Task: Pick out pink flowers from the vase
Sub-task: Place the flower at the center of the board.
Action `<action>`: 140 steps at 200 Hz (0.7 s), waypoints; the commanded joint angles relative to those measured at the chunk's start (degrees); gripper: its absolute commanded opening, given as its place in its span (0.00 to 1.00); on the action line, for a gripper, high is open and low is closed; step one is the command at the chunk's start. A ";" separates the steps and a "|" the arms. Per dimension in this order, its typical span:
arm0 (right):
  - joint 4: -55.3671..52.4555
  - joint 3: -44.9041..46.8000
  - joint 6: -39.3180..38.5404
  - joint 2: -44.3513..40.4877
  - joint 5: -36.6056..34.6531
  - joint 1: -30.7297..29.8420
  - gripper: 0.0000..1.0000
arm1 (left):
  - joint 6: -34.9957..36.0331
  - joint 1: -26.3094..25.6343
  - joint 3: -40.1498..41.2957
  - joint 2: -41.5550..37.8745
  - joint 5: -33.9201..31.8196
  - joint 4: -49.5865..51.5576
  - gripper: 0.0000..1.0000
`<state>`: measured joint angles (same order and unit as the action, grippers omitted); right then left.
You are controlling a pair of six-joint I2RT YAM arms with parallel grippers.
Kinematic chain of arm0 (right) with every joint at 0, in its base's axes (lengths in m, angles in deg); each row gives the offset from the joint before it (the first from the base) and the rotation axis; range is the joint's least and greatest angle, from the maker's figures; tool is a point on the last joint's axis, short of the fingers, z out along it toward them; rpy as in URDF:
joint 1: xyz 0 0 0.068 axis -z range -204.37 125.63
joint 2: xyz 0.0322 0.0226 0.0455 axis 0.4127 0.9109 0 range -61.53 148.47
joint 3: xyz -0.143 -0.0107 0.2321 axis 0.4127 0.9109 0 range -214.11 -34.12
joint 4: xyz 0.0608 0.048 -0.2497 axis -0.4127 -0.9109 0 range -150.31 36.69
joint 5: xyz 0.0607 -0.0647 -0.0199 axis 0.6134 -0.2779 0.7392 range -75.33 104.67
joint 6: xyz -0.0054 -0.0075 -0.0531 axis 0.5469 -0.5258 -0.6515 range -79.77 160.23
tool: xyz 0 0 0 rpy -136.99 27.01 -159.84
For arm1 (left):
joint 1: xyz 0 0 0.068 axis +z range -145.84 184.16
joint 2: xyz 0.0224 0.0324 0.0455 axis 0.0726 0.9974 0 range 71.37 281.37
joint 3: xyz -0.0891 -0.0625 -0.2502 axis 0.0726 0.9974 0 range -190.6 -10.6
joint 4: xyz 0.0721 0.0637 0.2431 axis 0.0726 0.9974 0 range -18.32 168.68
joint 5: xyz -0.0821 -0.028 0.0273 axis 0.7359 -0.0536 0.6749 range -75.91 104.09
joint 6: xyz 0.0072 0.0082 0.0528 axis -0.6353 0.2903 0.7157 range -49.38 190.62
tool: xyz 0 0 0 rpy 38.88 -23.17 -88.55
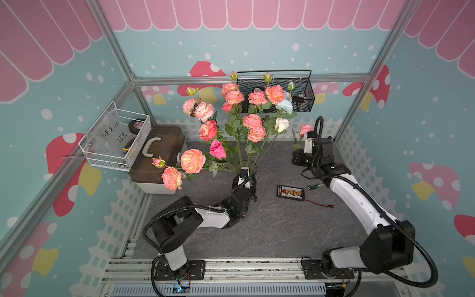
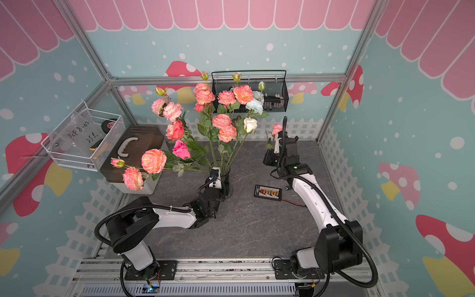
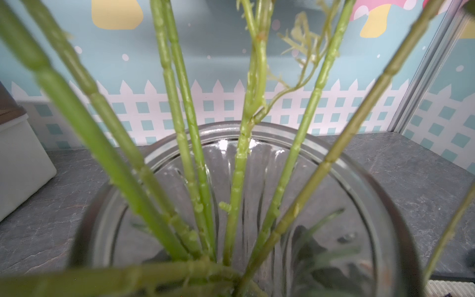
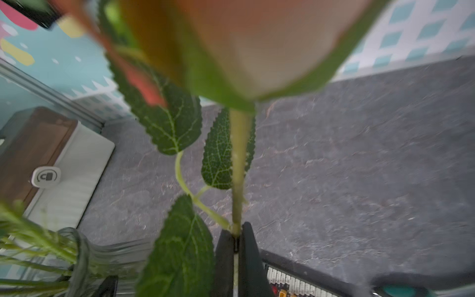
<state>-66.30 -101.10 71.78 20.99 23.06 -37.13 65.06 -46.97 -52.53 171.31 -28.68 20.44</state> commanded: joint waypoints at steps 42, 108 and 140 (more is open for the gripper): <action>11.33 6.93 4.21 3.00 2.18 0.02 0.33 | 0.66 -1.64 0.10 2.04 1.11 6.94 0.00; 16.14 12.81 -6.18 -10.09 15.08 -5.48 0.39 | -0.10 -1.78 -0.08 2.41 1.63 7.90 0.00; 12.82 10.15 -15.97 -13.58 24.37 -15.83 0.34 | -0.02 -1.85 0.37 2.36 1.63 8.09 0.00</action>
<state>-52.58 -89.27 64.92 9.17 37.70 -47.01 65.47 -48.00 -52.80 171.33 -29.42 21.34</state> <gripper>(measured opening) 0.346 0.608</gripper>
